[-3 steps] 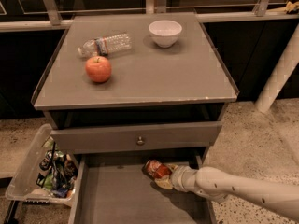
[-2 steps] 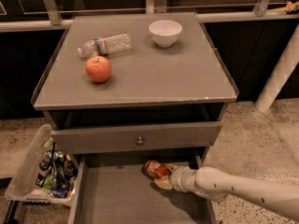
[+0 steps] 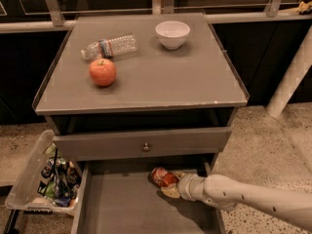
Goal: Place coke can into middle drawer
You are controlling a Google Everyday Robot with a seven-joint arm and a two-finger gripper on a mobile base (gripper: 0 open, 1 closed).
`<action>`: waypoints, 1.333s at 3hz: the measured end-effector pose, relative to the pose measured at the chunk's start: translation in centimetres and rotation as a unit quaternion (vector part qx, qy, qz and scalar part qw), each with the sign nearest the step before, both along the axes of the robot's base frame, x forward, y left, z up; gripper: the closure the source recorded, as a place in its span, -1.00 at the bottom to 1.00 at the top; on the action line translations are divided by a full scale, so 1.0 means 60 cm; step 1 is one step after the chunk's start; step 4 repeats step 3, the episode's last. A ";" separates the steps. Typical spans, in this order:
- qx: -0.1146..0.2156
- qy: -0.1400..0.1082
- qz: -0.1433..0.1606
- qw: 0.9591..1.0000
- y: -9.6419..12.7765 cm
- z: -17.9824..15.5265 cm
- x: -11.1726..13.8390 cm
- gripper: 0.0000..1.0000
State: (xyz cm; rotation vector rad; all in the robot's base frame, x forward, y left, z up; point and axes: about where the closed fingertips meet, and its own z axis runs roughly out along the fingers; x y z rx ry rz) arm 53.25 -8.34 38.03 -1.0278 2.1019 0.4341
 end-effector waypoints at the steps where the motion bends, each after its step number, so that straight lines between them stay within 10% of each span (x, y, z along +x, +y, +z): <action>1: 0.000 0.000 0.000 1.000 0.000 0.000 0.000 -0.75; 4: 0.000 0.000 0.000 1.000 0.000 0.000 0.000 -1.00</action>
Offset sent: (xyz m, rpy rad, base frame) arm 0.0000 0.0000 0.0000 0.0000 0.0000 0.0000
